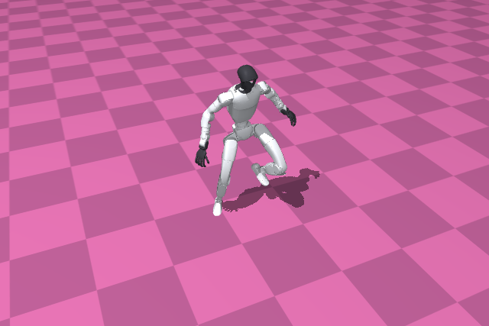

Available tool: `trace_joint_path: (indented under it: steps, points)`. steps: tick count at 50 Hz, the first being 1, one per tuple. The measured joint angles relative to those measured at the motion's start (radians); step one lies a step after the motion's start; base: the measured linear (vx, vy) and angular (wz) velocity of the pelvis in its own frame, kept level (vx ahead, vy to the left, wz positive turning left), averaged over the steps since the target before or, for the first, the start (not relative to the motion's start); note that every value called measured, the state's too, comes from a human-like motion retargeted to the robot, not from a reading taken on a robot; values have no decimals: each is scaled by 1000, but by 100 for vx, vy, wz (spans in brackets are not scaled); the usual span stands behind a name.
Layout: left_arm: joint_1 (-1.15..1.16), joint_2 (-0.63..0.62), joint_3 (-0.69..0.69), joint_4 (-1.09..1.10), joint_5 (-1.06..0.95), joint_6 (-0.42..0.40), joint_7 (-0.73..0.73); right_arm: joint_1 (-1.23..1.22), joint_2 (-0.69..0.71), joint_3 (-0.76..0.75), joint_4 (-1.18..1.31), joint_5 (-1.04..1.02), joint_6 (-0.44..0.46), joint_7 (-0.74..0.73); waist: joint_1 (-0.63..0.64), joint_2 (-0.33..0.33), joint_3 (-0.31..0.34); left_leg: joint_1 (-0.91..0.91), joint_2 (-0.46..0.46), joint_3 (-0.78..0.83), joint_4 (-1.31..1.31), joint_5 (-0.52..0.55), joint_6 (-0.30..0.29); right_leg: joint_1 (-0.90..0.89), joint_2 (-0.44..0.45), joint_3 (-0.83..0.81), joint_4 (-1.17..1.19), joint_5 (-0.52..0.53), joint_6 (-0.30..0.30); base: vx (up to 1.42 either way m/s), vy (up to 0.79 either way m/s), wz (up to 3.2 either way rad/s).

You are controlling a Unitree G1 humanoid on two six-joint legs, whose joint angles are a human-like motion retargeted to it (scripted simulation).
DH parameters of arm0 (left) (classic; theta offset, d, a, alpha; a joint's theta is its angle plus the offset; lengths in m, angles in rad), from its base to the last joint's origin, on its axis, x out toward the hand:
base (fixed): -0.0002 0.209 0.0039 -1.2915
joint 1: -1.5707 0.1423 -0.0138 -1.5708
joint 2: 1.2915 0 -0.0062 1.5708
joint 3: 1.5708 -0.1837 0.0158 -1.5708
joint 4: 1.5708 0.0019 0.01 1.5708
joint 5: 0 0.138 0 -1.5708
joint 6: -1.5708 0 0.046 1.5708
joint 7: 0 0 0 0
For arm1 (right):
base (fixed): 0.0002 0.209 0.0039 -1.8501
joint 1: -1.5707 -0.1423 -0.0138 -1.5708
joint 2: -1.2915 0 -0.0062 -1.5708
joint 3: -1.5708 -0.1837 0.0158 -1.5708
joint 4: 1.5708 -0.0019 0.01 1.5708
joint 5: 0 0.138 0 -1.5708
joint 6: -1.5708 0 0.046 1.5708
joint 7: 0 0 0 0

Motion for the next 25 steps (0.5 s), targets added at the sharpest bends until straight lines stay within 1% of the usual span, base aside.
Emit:
trace_joint_path:
  steps: [3, 5, 7, 10, 12, 13, 15, 17, 18, 20, 22, 23, 25]
  points:
    - [-10, 15, 4, 21, -5, 3, -10, -21, 17, 32, 2, 8, 0, 12, 13, -20, -10, -15, -50, -5, -59, 27, 16, -8, 51, -9, -6, -5, -3, 3, -27, -21]
    - [-13, 22, 6, 26, -2, 3, -18, -25, 31, 46, 4, 12, -1, 16, 25, -28, -19, 10, -85, -23, -166, 47, 13, -1, 91, -16, -22, -4, 1, 8, -22, -33]
    - [-12, 27, 8, 24, 3, 3, -25, -20, 49, 54, 10, 14, -2, 17, 41, -34, -30, 73, -112, -49, -332, 55, 14, 14, 132, -19, -45, 0, 10, 11, -18, -46]
    - [-9, 39, 9, 14, 4, 6, -32, -13, 80, 60, 25, 19, -2, 10, 68, -48, -37, 227, -150, -104, -673, 99, 15, 47, 191, -11, -70, 4, 20, 15, -12, -61]
    - [-8, 49, 7, 10, 2, 6, -27, -9, 101, 61, 38, 20, -5, -9, 81, -56, -34, 367, -163, -138, -934, 142, 13, 67, 225, -7, -63, 3, 29, 17, -5, -64]
    - [-10, 54, 6, 9, 1, 6, -23, -9, 110, 61, 44, 20, -7, -21, 84, -59, -29, 441, -161, -138, -1053, 143, 17, 75, 239, -6, -51, 3, 35, 16, -1, -48]
    - [-15, 58, 0, 11, 10, 5, -21, -7, 126, 62, 56, 15, -12, -38, 74, -60, -23, 569, -141, -111, -1236, 91, 41, 72, 265, -4, 2, 22, 48, 12, 3, -23]
    - [-29, 55, -11, 21, 32, 6, -35, -6, 141, 64, 68, 0, -17, -38, 52, -55, -8, 672, -117, -90, -1361, 57, 75, 34, 285, 19, 112, 100, 61, 4, 5, 3]
    - [-37, 53, -18, 27, 44, 7, -44, -3, 147, 65, 72, -10, -20, -32, 39, -49, 1, 710, -101, -94, -1405, 62, 88, 1, 292, 33, 186, 155, 67, 0, 0, 0]
    - [-54, 55, -33, 29, 59, 6, -54, 4, 155, 69, 70, -30, -28, -19, 15, -28, 19, 754, -56, -112, -1453, 87, 87, -86, 285, 25, 362, 230, 77, 0, 0, 0]
    - [-68, 68, -42, 17, 55, 2, -46, 17, 157, 72, 58, -45, -40, -12, -6, 3, 30, 774, 5, -125, -1480, 100, 57, -182, 221, -41, 576, 186, 42, 0, 0, 0]
    - [-70, 76, -42, 8, 52, -1, -38, 27, 158, 75, 51, -50, -46, -10, -14, 21, 33, 784, 39, -128, -1493, 103, 41, -226, 182, -74, 689, 143, 14, 0, 0, 0]
    - [-88, 95, -38, -11, 41, -3, -22, 40, 156, 71, 38, -63, -55, 4, -32, 48, 39, 786, 93, -139, -1519, 117, 16, -333, 113, -92, 918, 69, -25, -2, -5, 8]
